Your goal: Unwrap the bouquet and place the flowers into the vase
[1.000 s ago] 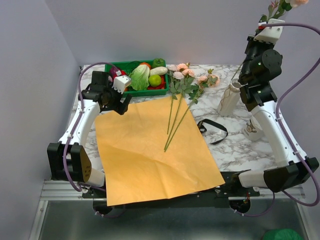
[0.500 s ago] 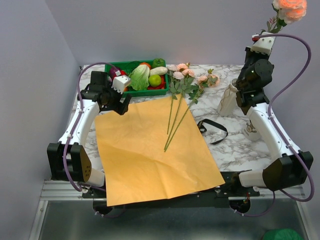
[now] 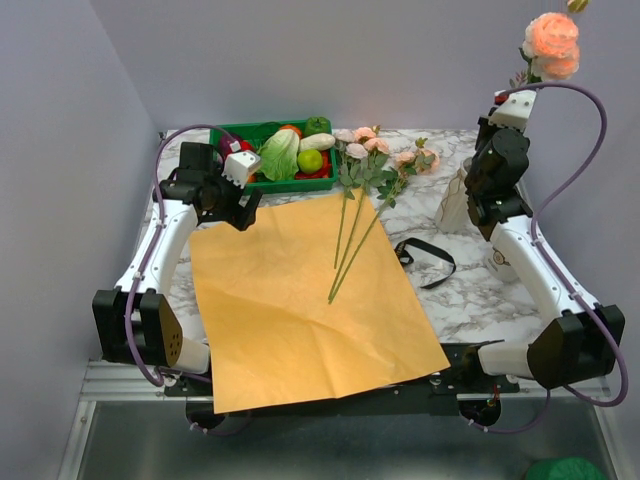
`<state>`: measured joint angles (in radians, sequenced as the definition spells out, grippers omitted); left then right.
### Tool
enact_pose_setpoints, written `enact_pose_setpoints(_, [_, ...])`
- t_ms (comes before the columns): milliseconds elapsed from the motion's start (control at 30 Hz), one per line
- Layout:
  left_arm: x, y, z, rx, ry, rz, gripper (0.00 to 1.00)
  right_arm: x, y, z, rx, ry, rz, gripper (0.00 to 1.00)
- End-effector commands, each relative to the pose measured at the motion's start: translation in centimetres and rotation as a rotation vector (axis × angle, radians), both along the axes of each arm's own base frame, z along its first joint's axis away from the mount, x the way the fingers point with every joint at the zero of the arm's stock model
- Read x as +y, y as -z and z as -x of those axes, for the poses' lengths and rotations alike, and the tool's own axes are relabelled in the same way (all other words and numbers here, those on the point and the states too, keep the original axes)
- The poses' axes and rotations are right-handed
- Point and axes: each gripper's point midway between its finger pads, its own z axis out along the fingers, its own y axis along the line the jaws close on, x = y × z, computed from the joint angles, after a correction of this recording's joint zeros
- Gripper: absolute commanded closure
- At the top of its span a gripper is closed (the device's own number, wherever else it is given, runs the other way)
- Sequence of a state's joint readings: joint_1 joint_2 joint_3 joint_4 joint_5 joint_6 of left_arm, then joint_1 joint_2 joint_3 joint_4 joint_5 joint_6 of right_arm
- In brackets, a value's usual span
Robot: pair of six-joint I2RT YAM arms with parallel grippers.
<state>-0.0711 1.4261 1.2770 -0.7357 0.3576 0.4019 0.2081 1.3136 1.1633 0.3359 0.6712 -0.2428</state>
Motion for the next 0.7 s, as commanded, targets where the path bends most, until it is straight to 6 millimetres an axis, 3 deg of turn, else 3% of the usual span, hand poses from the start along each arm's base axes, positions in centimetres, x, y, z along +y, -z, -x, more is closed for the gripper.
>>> enact_pose_setpoints(0, [0.0,-2.6,0.2,-0.063,0.014,0.016,0.01,0.9,1.6,1.0,0.082,-0.057,-0.092,0.51])
enact_pose_setpoints(133, [0.0,-3.0,0.5,-0.073,0.013,0.020,0.01,3.2,3.0,2.0,0.150,-0.159,-0.160,0.42])
enact_pose_setpoints(167, [0.0,-2.9,0.5,-0.073,0.012,0.020,0.01,3.7,2.5,2.7,0.129,-0.180,-0.190,0.42])
enact_pose_setpoints(333, [-0.1,-3.1,0.6,-0.073,0.006,0.029,0.01,8.4,5.6,4.5,0.245,-0.320,-0.243,0.40])
enact_pose_setpoints(400, [-0.1,-3.0,0.7,-0.070,0.002,0.033,0.01,9.9,7.8,5.2,0.315,-0.358,-0.246,0.42])
enact_pose_setpoints(533, [-0.2,-3.0,0.8,-0.073,-0.005,0.037,0.01,15.4,13.2,6.6,0.480,-0.456,-0.281,0.44])
enact_pose_setpoints(667, [-0.4,-2.7,1.2,-0.049,0.011,0.043,0.01,18.3,17.9,7.5,0.631,-0.467,-0.331,0.36])
